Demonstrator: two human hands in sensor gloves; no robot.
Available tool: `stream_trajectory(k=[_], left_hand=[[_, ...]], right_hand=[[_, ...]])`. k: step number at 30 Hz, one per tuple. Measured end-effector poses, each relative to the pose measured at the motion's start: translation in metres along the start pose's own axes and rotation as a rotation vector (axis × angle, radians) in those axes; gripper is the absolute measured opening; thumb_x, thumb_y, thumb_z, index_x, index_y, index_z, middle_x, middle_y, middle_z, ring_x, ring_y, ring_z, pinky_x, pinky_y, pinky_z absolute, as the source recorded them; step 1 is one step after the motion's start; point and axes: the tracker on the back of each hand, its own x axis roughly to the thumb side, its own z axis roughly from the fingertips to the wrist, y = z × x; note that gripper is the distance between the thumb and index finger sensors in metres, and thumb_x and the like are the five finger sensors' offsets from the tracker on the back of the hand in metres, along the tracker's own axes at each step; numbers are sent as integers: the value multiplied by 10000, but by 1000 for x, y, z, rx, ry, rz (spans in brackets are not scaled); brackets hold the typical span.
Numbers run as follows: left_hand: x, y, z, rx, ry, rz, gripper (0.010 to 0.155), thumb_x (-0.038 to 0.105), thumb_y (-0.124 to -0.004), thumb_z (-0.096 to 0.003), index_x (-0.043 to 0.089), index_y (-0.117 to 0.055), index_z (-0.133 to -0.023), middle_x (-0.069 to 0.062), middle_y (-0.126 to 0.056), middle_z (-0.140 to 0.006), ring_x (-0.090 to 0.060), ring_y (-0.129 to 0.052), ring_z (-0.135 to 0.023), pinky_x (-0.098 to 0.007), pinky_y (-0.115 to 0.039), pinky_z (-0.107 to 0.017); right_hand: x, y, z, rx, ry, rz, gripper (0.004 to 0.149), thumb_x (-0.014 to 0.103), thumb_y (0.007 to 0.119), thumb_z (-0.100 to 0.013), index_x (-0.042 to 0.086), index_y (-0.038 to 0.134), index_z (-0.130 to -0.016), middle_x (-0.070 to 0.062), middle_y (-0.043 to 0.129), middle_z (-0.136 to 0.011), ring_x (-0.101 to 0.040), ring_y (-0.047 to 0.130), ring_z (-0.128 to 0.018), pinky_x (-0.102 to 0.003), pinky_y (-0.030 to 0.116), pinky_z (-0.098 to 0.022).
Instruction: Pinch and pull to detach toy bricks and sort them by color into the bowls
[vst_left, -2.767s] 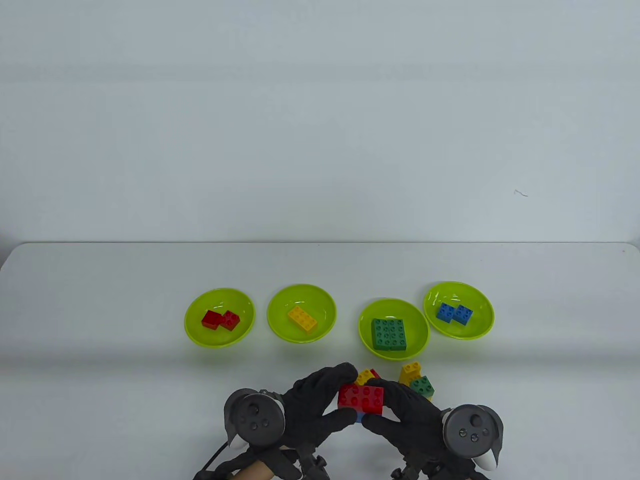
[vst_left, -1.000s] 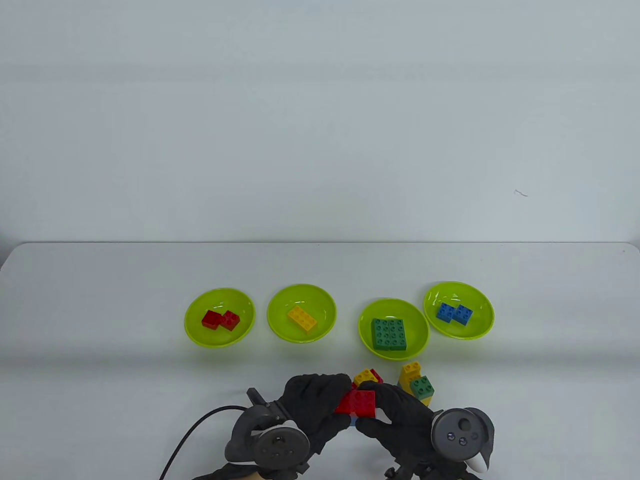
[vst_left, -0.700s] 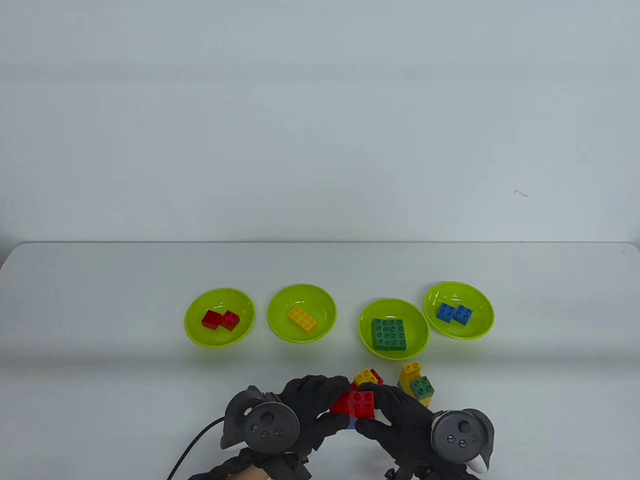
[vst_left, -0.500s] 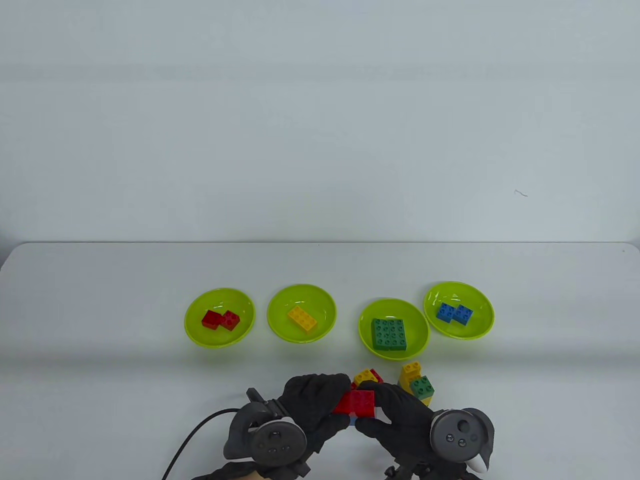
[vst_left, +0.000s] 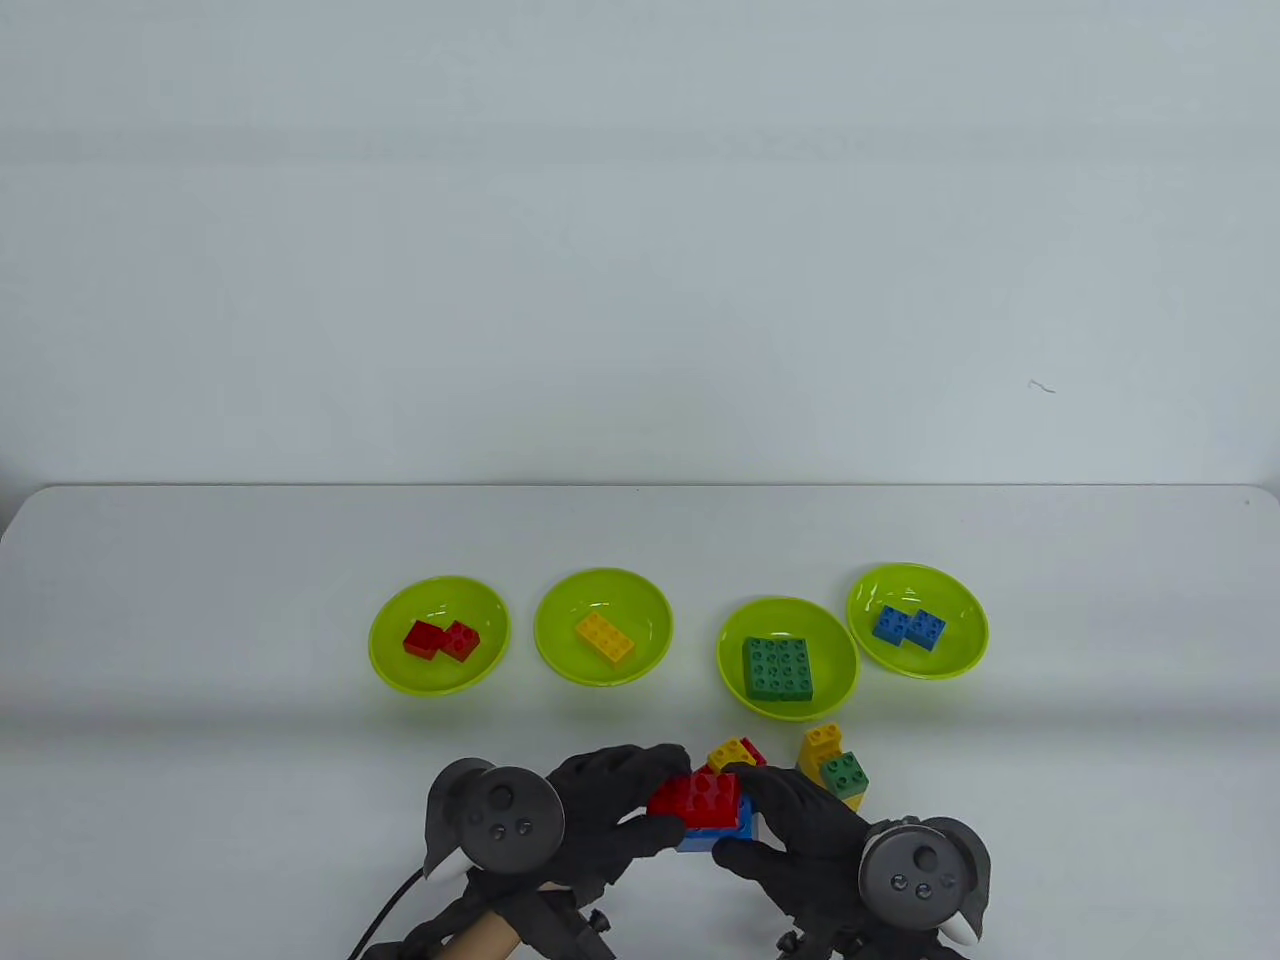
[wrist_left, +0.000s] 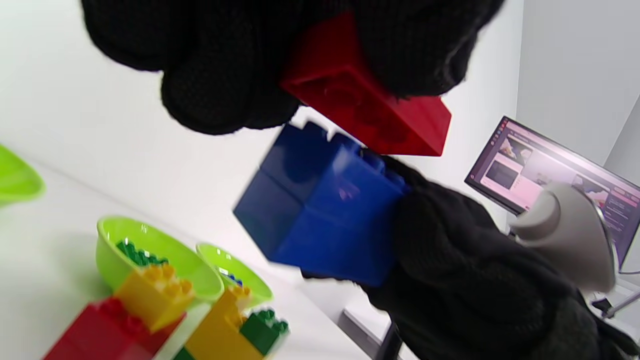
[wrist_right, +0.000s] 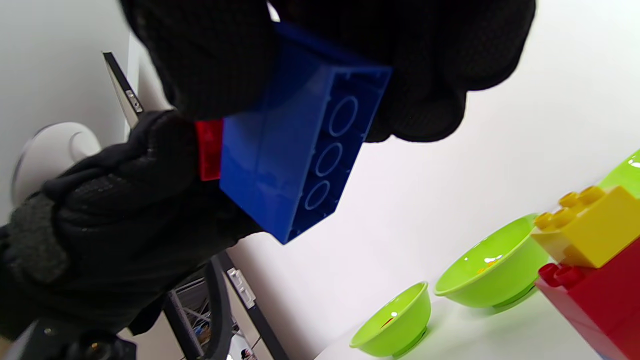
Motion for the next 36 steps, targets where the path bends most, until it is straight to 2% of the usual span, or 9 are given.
stream_trajectory(k=[4, 7, 12, 17, 23, 26, 30, 32, 36], left_hand=[[-20, 27, -4, 162, 67, -115, 631, 351, -797, -481, -5, -704, -993, -292, -831, -899, -425, -890, -765, -572, -684, -614], [-60, 49, -9, 212, 201, -235, 626, 331, -792, -494, -3, -673, -1009, -297, -794, -930, -438, -858, -799, -576, -661, -626], [-122, 69, -11, 218, 434, -342, 625, 311, -795, -496, 0, -654, -1019, -295, -772, -948, -445, -837, -819, -575, -647, -636], [-178, 71, -7, 169, 650, -495, 624, 303, -797, -490, 8, -651, -1021, -291, -768, -954, -441, -834, -827, -571, -647, -641], [-213, 63, 5, 78, 742, -539, 630, 322, -783, -491, 19, -645, -1026, -281, -762, -962, -435, -826, -839, -570, -634, -653], [-204, 64, 4, 78, 686, -493, 756, 451, -739, -500, 4, -539, -1075, -304, -655, -1027, -469, -736, -896, -588, -567, -680], [-166, 62, -5, 130, 521, -299, 776, 494, -709, -513, -6, -534, -1080, -320, -645, -1033, -488, -724, -905, -601, -558, -680], [-140, 56, -11, 69, 413, -145, 785, 495, -703, -520, -13, -517, -1088, -328, -626, -1045, -501, -707, -919, -610, -547, -685], [-89, 34, -15, -5, 210, 18, 805, 515, -691, -525, -12, -492, -1101, -331, -609, -1061, -504, -697, -936, -615, -547, -690]], right_hand=[[-7, -8, -1, -39, 45, -21, 614, 377, 805, -476, 43, 691, -978, -190, 836, -914, -409, 873, -785, -545, 672, -643], [-12, -15, -1, -71, 67, -29, 615, 376, 806, -476, 42, 689, -979, -191, 833, -916, -409, 871, -787, -543, 671, -644], [-16, -18, -1, -94, 84, -38, 614, 385, 806, -478, 51, 691, -980, -185, 837, -915, -400, 874, -787, -537, 675, -644], [-16, -16, -3, -82, 95, -68, 609, 385, 807, -479, 54, 695, -978, -181, 835, -919, -400, 872, -790, -536, 672, -646], [-18, -18, -4, -89, 96, -100, 611, 391, 809, -480, 61, 694, -981, -177, 837, -919, -394, 874, -789, -531, 674, -647], [-22, -19, -5, -95, 114, -120, 610, 393, 809, -480, 62, 694, -980, -175, 837, -918, -394, 873, -789, -531, 673, -647], [-29, -19, -5, -116, 140, -143, 611, 401, 805, -485, 67, 689, -983, -169, 834, -921, -388, 873, -792, -526, 674, -650], [-31, -19, -5, -131, 158, -180, 610, 403, 804, -487, 68, 688, -983, -168, 833, -921, -385, 872, -793, -524, 674, -649], [-29, -20, -6, -146, 166, -245, 610, 403, 803, -490, 64, 687, -984, -175, 831, -921, -387, 871, -792, -526, 671, -649]])
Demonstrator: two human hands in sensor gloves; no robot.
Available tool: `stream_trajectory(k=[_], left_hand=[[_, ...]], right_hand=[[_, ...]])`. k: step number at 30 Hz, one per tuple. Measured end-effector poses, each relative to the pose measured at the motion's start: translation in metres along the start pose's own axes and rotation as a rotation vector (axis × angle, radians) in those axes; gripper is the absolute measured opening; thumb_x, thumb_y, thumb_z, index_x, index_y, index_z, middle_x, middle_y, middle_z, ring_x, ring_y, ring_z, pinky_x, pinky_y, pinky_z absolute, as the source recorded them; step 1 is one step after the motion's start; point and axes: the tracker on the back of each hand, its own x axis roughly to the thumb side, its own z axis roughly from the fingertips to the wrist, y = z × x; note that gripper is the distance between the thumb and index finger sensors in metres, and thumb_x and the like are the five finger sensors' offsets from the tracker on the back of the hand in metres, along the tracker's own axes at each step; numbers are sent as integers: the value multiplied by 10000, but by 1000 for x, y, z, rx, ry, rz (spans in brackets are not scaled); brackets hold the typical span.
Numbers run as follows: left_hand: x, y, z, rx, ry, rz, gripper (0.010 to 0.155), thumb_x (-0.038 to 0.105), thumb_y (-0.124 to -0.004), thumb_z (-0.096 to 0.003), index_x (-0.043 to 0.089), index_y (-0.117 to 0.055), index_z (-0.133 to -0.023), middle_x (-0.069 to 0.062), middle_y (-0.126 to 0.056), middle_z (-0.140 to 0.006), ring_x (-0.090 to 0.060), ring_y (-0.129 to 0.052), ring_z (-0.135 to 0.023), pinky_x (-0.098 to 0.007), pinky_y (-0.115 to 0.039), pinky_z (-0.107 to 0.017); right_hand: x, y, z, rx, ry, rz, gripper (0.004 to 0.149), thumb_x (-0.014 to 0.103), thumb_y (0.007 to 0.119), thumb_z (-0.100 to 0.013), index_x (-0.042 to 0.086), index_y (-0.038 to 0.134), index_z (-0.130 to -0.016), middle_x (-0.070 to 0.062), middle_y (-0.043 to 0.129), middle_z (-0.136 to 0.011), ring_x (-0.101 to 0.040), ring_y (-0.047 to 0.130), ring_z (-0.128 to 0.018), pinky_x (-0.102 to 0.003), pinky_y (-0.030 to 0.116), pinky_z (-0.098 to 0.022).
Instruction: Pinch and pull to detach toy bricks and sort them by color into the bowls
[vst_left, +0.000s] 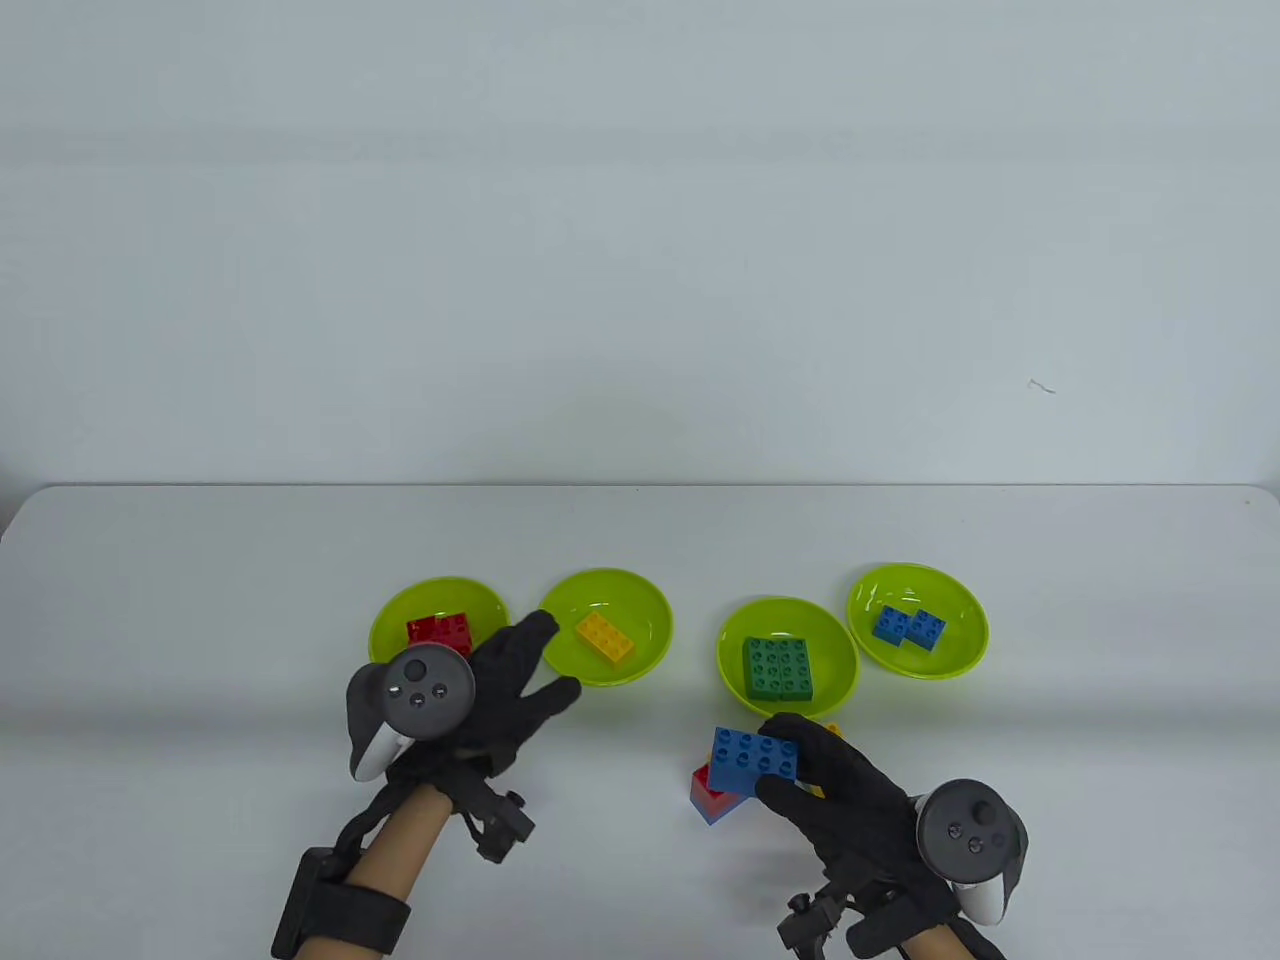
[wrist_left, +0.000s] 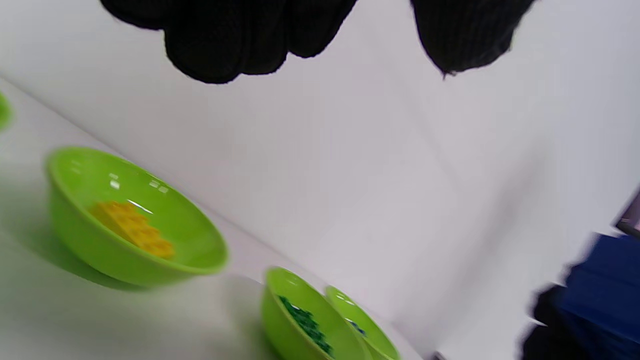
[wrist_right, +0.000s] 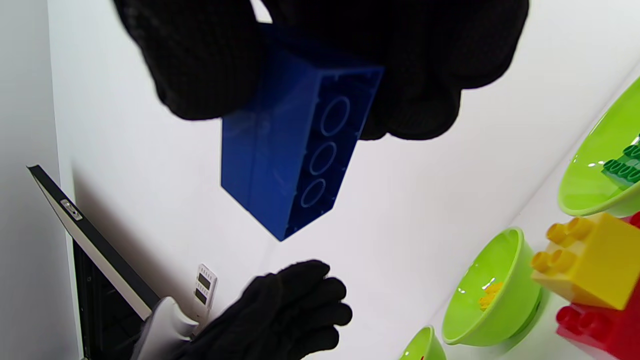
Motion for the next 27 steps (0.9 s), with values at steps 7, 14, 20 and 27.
stream_trajectory(k=[7, 14, 20, 27], left_hand=[[51, -73, 14, -96, -182, 249, 849, 544, -717, -503, -28, -493, -1089, -333, -638, -1040, -495, -734, -912, -612, -574, -678], [71, -89, 26, 43, -189, 285, 723, 458, -723, -503, -24, -587, -1024, -296, -762, -923, -422, -850, -789, -574, -658, -620], [66, -85, 30, 67, -218, 214, 675, 426, -741, -466, -26, -691, -965, -270, -872, -820, -373, -947, -676, -552, -743, -553], [66, -83, 30, 42, -244, 57, 668, 437, -718, -467, -32, -722, -943, -267, -898, -784, -368, -962, -639, -552, -755, -533]], right_hand=[[11, 4, 5, 27, -32, -31, 610, 404, 802, -493, 59, 689, -983, -177, 833, -919, -391, 871, -790, -528, 672, -647], [16, 8, 10, 51, -54, -69, 613, 404, 796, -497, 53, 685, -987, -186, 829, -920, -395, 869, -789, -531, 669, -646], [20, 11, 10, 109, -62, -11, 618, 434, 789, -512, 37, 700, -978, -203, 841, -905, -416, 873, -773, -548, 664, -638], [29, 11, 9, 100, -120, 244, 604, 436, 808, -488, 34, 761, -935, -204, 888, -854, -412, 906, -725, -548, 690, -610]])
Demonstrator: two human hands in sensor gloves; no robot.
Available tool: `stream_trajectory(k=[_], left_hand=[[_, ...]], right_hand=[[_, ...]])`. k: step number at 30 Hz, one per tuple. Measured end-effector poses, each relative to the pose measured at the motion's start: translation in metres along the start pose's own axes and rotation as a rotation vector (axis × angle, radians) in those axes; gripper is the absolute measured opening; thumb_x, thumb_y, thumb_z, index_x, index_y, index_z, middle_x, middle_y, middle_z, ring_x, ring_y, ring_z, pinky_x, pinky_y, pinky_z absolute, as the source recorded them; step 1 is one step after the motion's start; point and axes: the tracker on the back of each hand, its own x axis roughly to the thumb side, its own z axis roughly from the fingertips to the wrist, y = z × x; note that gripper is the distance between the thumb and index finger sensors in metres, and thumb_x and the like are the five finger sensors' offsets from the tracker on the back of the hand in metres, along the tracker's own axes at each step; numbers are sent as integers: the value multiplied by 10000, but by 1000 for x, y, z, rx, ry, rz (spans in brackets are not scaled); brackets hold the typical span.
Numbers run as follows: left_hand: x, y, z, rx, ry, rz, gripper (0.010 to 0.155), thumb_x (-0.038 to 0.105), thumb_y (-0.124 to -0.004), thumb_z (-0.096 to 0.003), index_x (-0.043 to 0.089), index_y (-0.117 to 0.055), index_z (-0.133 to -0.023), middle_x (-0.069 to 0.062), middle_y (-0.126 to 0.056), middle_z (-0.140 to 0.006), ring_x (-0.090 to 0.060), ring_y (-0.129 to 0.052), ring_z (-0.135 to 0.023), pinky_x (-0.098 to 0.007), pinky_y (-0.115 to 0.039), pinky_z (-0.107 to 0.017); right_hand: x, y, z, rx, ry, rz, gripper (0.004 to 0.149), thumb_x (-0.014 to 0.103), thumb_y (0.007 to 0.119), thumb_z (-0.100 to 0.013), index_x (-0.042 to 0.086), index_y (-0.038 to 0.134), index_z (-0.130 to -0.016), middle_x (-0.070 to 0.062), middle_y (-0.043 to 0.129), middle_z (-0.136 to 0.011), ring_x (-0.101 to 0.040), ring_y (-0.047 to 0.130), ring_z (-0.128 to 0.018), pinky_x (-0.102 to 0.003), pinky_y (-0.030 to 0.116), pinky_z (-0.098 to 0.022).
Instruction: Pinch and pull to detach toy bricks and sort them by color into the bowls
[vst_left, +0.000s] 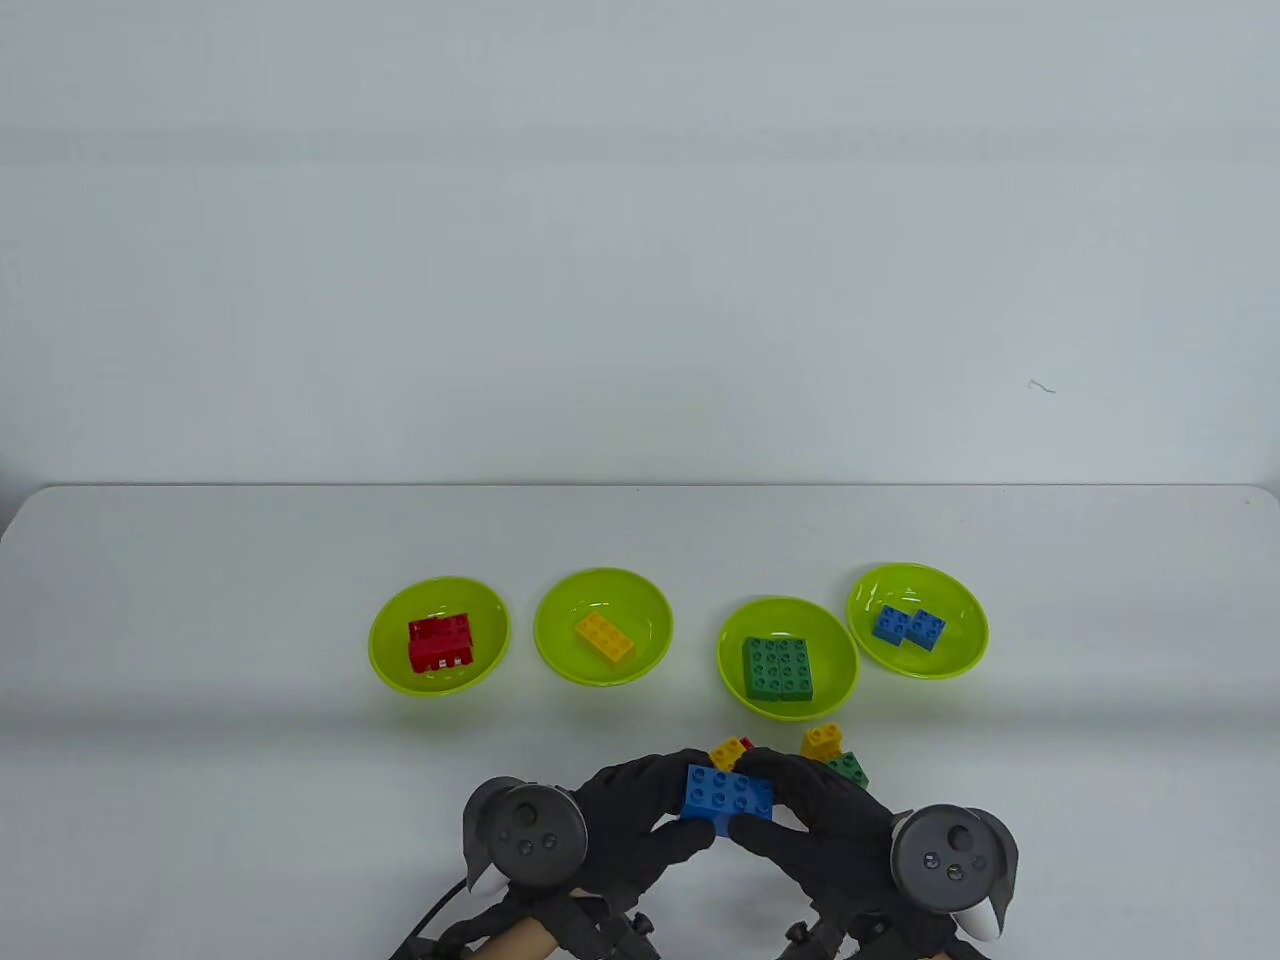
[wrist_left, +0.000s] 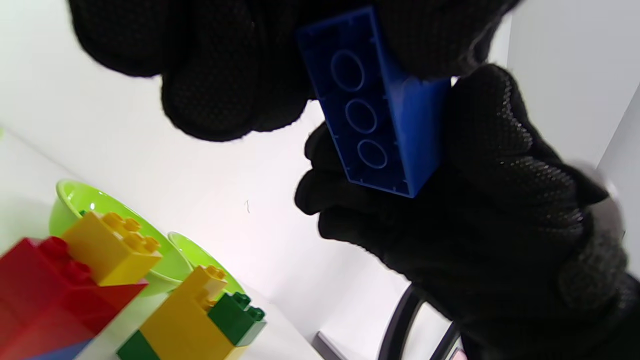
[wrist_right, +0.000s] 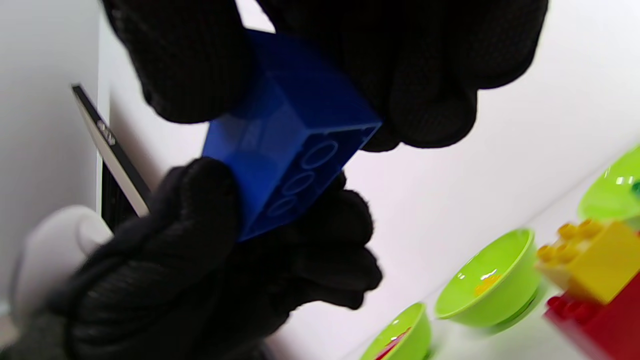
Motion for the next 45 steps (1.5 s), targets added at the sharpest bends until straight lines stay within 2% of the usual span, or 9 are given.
stream_trajectory(k=[2, 8, 15, 24, 26, 31, 34, 39, 45], left_hand=[[-1, -2, 2, 2, 5, 2, 668, 427, -721, -460, -34, -720, -944, -271, -895, -786, -372, -959, -641, -554, -751, -535], [6, 0, 2, -5, -85, -208, 675, 449, -705, -457, -19, -723, -943, -250, -903, -787, -349, -971, -647, -532, -767, -543], [-1, -1, 1, -64, 83, -30, 667, 431, -726, -456, -55, -753, -912, -285, -920, -736, -392, -969, -596, -567, -749, -513], [8, 2, 4, -55, -119, -208, 667, 405, -753, -422, -11, -721, -943, -261, -889, -804, -374, -950, -672, -551, -738, -566], [9, 1, 5, -49, -137, -260, 669, 429, -738, -426, 17, -713, -953, -223, -893, -817, -334, -962, -684, -518, -760, -574], [-2, -5, 3, -35, -42, -77, 660, 437, -747, -451, 12, -713, -954, -239, -886, -821, -355, -951, -688, -532, -743, -574], [-7, -3, 5, 0, 1, -24, 662, 437, -747, -456, 11, -702, -960, -241, -877, -828, -358, -944, -695, -533, -738, -576], [-10, 9, 5, 58, 35, 33, 662, 435, -749, -460, 11, -696, -967, -244, -872, -836, -362, -943, -701, -534, -736, -580], [-13, 17, 8, 87, 51, 43, 661, 435, -747, -464, 12, -694, -969, -244, -871, -839, -363, -942, -705, -536, -735, -581]], right_hand=[[3, 1, 0, -2, -18, 62, 603, 434, 806, -481, 32, 770, -928, -200, 900, -842, -404, 918, -714, -546, 700, -605], [-4, 4, -1, 30, 56, -68, 583, 396, 824, -466, 21, 784, -911, -217, 907, -829, -423, 920, -700, -557, 698, -597], [9, 6, 1, -3, -33, 182, 598, 420, 807, -463, 25, 789, -912, -209, 915, -822, -398, 933, -696, -542, 713, -597], [-1, -3, -5, 64, 50, 9, 586, 419, 808, -462, 24, 808, -895, -199, 938, -793, -390, 954, -672, -538, 733, -585], [-6, -2, -4, 104, 73, -141, 585, 399, 813, -471, 4, 805, -902, -226, 929, -798, -415, 939, -676, -555, 713, -590], [-5, -6, -1, 84, 96, -65, 590, 404, 812, -483, 22, 772, -932, -213, 902, -841, -405, 926, -710, -547, 707, -602], [-5, -16, -1, 14, 102, -65, 593, 398, 812, -494, 17, 756, -945, -224, 883, -856, -420, 906, -723, -555, 688, -608], [-16, -54, -7, -106, 142, 59, 595, 369, 801, -505, 13, 723, -975, -243, 849, -894, -439, 877, -756, -568, 662, -627], [-64, -92, -29, -174, 319, 256, 594, 323, 783, -520, 5, 675, -1010, -260, 796, -948, -461, 832, -809, -574, 626, -660]])
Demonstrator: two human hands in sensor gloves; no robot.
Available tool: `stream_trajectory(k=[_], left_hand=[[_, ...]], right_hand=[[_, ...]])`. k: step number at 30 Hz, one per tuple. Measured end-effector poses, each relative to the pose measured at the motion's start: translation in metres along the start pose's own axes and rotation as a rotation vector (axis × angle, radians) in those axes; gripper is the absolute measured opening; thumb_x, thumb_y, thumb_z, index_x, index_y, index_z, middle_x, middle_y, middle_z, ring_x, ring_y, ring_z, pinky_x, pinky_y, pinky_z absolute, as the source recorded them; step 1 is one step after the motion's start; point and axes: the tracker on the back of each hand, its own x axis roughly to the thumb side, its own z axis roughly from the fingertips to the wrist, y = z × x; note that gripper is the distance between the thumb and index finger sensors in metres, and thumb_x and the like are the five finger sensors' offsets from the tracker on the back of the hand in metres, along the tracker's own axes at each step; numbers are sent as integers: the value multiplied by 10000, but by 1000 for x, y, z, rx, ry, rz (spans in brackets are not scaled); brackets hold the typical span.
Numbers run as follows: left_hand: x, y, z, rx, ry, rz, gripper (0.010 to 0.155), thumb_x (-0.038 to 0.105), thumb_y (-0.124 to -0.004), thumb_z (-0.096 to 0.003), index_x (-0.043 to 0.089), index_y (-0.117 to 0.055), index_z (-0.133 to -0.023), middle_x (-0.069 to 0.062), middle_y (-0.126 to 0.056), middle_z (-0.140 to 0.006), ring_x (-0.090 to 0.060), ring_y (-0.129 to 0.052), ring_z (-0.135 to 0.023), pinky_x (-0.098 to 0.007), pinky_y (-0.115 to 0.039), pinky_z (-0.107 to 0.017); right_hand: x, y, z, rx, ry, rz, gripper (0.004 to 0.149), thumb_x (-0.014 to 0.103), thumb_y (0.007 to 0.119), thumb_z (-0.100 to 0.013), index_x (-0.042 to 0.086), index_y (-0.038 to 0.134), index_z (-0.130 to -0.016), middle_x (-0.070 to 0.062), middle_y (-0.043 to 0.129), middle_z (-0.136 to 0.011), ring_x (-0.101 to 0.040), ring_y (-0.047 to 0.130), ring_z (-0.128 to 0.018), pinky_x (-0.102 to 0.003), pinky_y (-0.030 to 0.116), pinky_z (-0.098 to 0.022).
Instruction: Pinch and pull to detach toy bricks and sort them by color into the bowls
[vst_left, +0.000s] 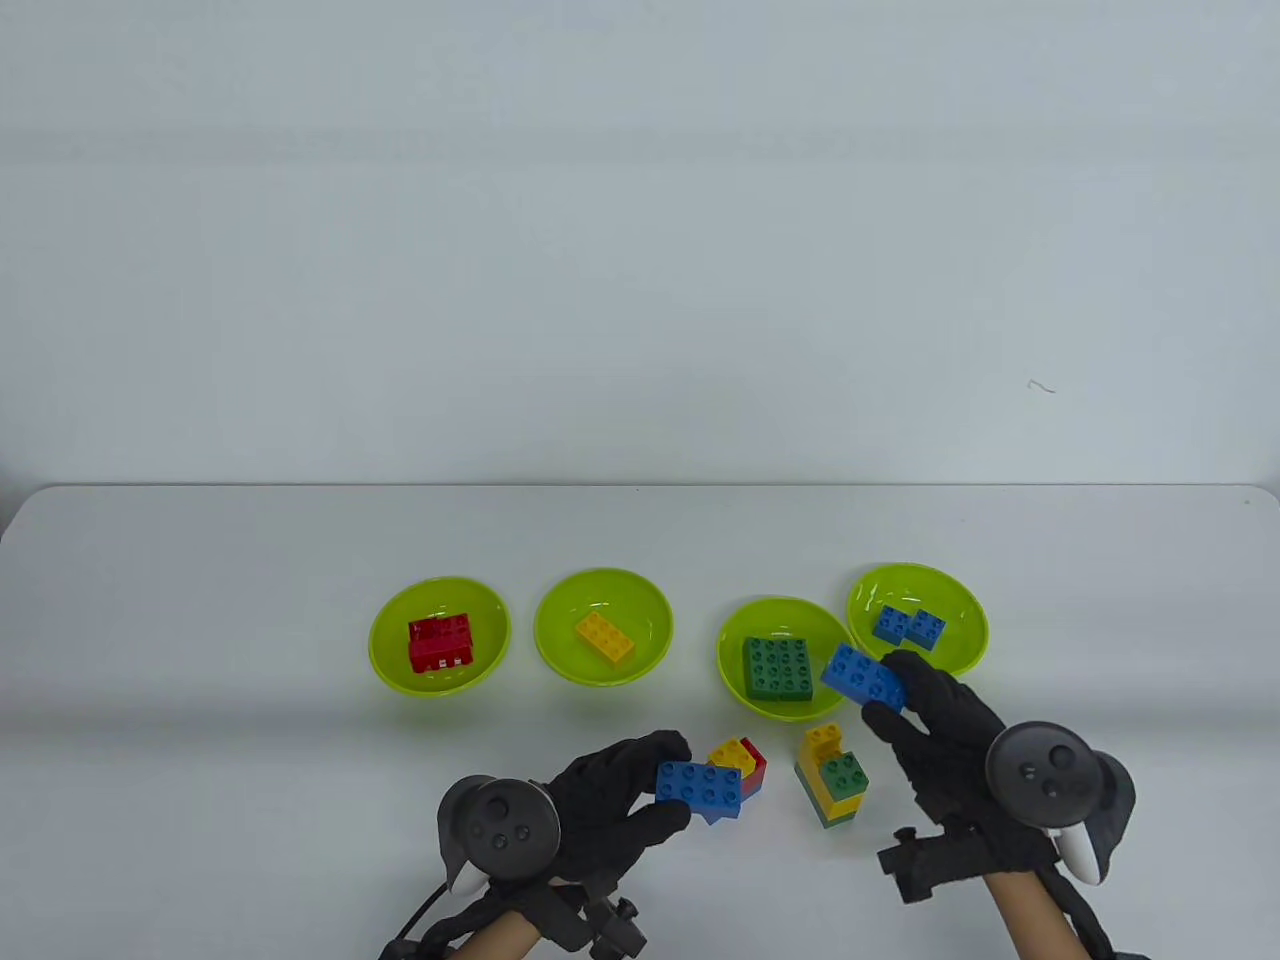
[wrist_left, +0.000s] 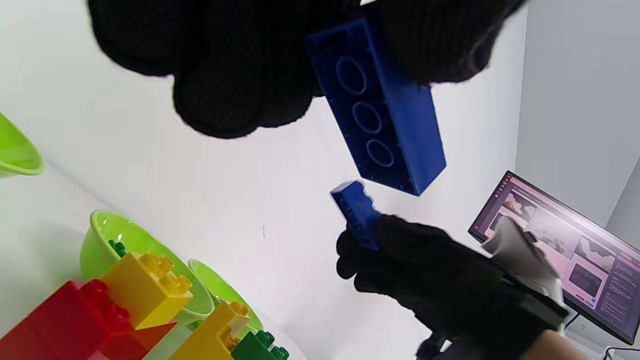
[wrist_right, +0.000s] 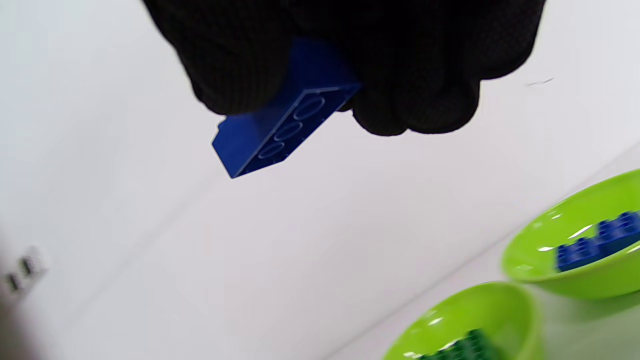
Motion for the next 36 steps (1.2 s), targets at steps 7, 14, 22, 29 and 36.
stream_trajectory(k=[7, 14, 22, 29, 36], left_hand=[[-8, 8, 4, 34, 33, -4, 662, 426, -752, -461, 9, -690, -971, -248, -865, -846, -368, -937, -712, -538, -732, -580], [-16, 13, 6, 52, 60, 4, 661, 427, -753, -460, 10, -692, -970, -248, -865, -846, -369, -937, -713, -537, -731, -581], [-17, 15, 7, 64, 61, -10, 661, 427, -753, -461, 13, -689, -972, -248, -863, -849, -369, -934, -716, -537, -730, -583], [-14, 13, 8, 66, 55, -8, 661, 421, -752, -459, 16, -683, -977, -247, -857, -857, -369, -932, -721, -535, -729, -586], [-4, 11, 6, 55, 4, 21, 661, 425, -749, -459, 23, -681, -980, -239, -857, -862, -363, -931, -728, -530, -730, -590]], right_hand=[[-58, 21, -51, 63, 194, 343, 590, 335, 816, -511, 29, 697, -1001, -240, 813, -945, -441, 846, -812, -559, 639, -666], [-73, 37, -84, 112, 305, 493, 590, 347, 828, -506, 50, 704, -1000, -219, 822, -946, -425, 854, -815, -547, 645, -675], [-83, 45, -82, 161, 317, 478, 649, 379, 827, -505, 20, 667, -1022, -250, 779, -978, -458, 817, -842, -568, 616, -682], [-26, 24, -48, 117, 41, 174, 749, 464, 796, -514, -8, 601, -1062, -285, 709, -1028, -498, 756, -887, -589, 574, -696], [41, 26, 6, 203, -178, -214, 791, 496, 776, -526, -21, 562, -1084, -302, 669, -1055, -517, 720, -909, -600, 550, -704]])
